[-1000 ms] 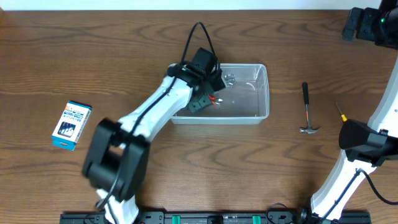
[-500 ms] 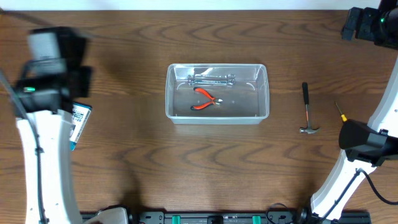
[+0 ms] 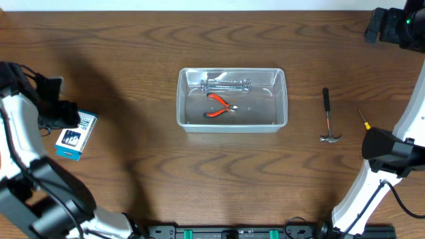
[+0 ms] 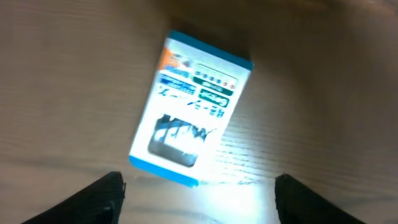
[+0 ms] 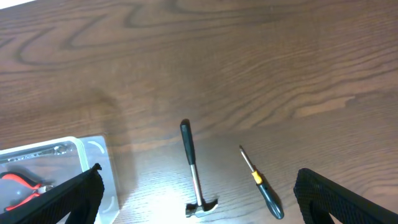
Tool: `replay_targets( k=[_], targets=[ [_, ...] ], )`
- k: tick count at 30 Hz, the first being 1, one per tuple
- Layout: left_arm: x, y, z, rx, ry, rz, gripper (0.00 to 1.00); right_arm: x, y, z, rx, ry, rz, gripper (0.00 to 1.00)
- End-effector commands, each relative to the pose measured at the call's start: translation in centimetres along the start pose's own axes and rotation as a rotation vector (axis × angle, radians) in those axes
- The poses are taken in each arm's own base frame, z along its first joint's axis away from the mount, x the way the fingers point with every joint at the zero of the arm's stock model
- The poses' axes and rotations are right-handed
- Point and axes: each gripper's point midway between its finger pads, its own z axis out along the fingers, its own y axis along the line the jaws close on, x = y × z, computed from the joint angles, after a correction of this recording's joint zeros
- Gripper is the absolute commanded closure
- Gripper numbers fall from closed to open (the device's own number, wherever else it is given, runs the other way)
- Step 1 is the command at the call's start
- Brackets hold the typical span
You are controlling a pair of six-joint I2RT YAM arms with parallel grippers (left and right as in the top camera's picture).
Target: Pack container
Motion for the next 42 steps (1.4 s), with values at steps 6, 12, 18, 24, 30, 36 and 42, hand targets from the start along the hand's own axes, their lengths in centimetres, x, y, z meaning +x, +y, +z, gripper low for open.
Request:
replay_targets(
  k=[6,12,18,24,30,36,42],
  targets=[
    [0.8,1.2,4.5,-0.027,0.114,0.098,0.07,-0.1,0.2,-0.5,0.001,-0.012,0.008,0.01],
    [-0.2,2.8,5.0,-0.093,0.091,0.136,0.02,-0.1,0.2,-0.5,0.000,-0.013,0.008,0.01],
    [0.6,3.6,6.1,-0.122,0.148,0.186,0.02,-0.1,0.2,-0.5,0.000,-0.013,0.008,0.01],
    [1.2,3.4,8.3,-0.092,0.190,0.197,0.02,-0.1,0.2,-0.5,0.000,-0.013,0.008,0.01],
    [1.8,3.1,9.9,-0.063,0.223,0.197,0.02,-0.1,0.2,-0.5,0.000,-0.013,0.020,0.01],
    [2.0,2.8,10.4,-0.046,0.229,0.196,0.02,-0.1,0.2,-0.5,0.000,-0.013,0.024,0.01],
    [1.2,2.8,9.7,-0.058,0.202,0.202,0.02,-0.1,0.2,-0.5,0.000,-0.013,0.024,0.01]
  ],
)
